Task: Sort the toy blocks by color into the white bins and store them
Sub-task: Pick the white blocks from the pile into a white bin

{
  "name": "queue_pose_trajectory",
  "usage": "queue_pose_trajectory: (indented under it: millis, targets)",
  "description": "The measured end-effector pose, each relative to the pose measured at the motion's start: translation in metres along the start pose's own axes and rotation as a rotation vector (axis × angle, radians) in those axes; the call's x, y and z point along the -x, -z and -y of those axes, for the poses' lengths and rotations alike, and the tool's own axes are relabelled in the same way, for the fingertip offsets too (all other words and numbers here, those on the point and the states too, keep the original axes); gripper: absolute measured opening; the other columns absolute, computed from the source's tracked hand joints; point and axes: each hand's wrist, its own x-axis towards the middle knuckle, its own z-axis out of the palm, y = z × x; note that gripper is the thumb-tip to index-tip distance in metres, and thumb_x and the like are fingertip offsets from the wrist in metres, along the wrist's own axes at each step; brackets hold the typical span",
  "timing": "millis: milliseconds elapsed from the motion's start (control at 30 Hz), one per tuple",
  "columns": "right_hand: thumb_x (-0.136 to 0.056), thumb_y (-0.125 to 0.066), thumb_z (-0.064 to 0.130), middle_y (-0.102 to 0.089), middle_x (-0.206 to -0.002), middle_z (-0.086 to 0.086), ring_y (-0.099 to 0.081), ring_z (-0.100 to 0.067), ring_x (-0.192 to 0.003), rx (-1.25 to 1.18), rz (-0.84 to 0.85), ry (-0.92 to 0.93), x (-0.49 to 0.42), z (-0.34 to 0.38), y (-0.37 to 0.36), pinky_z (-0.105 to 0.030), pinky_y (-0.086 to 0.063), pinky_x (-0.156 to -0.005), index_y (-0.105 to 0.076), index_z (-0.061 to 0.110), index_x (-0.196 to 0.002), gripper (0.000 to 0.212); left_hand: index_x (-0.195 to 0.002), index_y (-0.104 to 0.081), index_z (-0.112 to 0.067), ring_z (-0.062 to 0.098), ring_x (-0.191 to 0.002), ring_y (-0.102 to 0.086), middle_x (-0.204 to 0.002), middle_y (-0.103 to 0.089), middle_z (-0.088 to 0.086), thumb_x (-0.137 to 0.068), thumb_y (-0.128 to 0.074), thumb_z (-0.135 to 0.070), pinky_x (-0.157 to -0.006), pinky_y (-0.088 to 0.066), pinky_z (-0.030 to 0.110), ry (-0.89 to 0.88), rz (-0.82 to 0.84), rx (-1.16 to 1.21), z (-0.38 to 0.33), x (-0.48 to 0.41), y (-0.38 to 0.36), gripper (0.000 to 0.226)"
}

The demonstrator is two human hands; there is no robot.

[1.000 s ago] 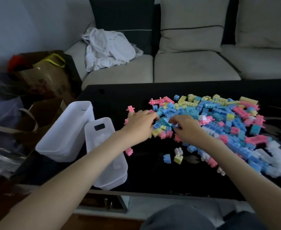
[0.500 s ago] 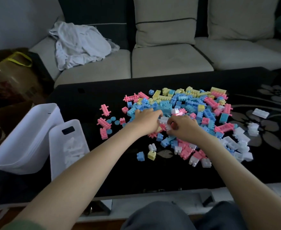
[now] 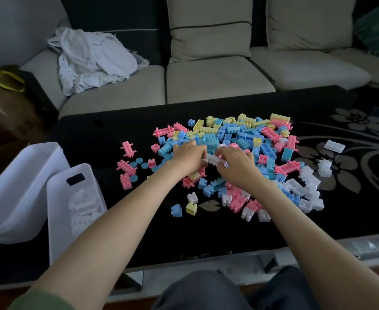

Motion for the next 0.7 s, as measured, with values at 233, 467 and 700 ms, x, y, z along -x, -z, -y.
queue_pose_trajectory:
  millis: [233, 467, 700]
  targets:
    - [-0.096, -0.039, 0.014, -0.037, -0.133, -0.011, -0.042, -0.014, -0.095, -0.242, 0.053, -0.027, -0.006, 0.007, 0.016, -0.024, -0.033, -0.078, -0.039, 0.009, -0.136, 0.041, -0.103, -0.058, -0.022, 0.026, -0.116, -0.040, -0.105, -0.049, 0.001, -0.095, -0.050, -0.030, -0.097, -0.028, 0.043, -0.037, -0.045, 0.003, 0.011, 0.007, 0.006, 0.014]
    - [-0.096, -0.041, 0.013, -0.047, -0.134, -0.009, -0.051, -0.021, -0.112, -0.193, 0.098, -0.028, -0.007, 0.010, 0.010, -0.021, -0.038, -0.080, -0.043, 0.009, -0.134, 0.039, -0.100, -0.056, -0.017, 0.018, -0.101, -0.053, -0.099, -0.059, -0.004, -0.096, -0.051, -0.031, -0.087, -0.041, 0.034, -0.061, -0.043, 0.221, 0.022, 0.025, 0.015, 0.015]
    - [-0.099, -0.042, 0.019, -0.054, -0.118, 0.006, -0.065, -0.022, -0.091, -0.543, -0.049, 0.001, -0.001, 0.048, 0.028, -0.029, -0.053, -0.062, -0.029, 0.023, -0.143, 0.045, -0.105, -0.054, -0.016, 0.011, -0.086, -0.058, -0.097, -0.060, -0.004, -0.097, -0.050, -0.032, -0.069, -0.044, 0.021, 0.055, -0.190, 0.465, 0.043, 0.072, 0.043, 0.019]
